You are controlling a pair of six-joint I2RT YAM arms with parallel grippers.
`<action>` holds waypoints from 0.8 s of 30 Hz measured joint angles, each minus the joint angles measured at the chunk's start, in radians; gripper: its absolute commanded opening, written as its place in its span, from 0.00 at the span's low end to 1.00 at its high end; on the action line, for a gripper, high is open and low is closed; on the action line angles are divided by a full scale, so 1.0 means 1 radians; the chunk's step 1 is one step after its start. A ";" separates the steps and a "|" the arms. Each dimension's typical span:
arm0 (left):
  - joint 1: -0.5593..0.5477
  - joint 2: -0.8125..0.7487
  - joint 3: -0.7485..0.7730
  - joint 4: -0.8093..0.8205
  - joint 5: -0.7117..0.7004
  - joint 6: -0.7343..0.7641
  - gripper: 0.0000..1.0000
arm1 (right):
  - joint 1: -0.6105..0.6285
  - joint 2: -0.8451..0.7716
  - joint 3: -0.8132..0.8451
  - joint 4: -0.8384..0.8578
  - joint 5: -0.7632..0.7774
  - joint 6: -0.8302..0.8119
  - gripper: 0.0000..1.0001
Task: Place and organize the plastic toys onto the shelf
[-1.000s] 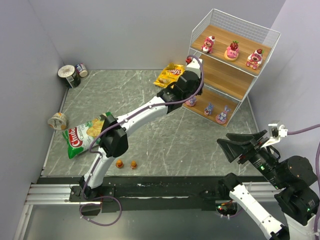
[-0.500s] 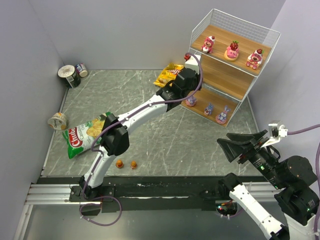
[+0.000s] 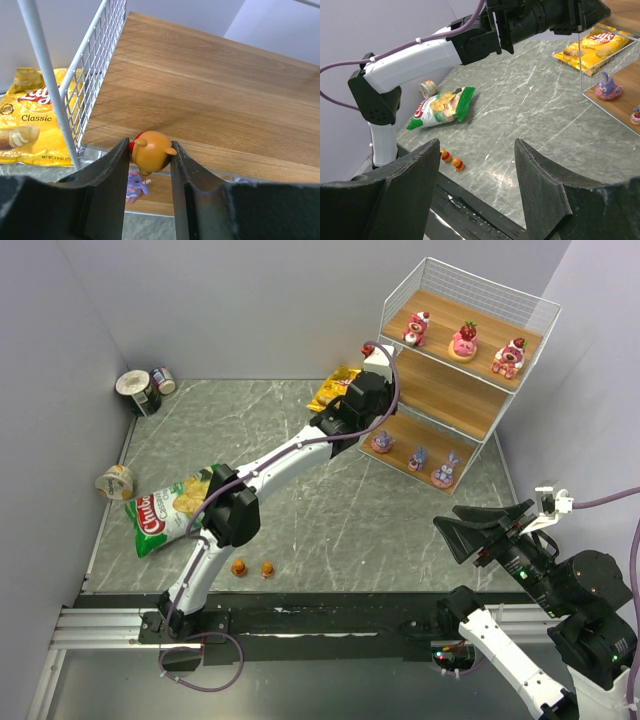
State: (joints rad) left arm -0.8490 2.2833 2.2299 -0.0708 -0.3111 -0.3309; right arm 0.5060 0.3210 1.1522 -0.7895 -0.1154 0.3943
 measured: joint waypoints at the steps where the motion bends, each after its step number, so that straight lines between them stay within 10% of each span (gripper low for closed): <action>1: 0.002 0.004 0.002 0.005 0.000 0.000 0.14 | 0.000 0.000 -0.001 0.000 0.000 0.000 0.68; 24: 0.002 0.039 0.043 0.037 0.003 0.005 0.28 | 0.000 -0.001 -0.011 0.000 0.008 -0.003 0.69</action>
State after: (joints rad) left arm -0.8474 2.3222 2.2730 -0.0338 -0.3080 -0.3264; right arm 0.5060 0.3199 1.1408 -0.7898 -0.1078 0.3908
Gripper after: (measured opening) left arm 0.389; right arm 0.688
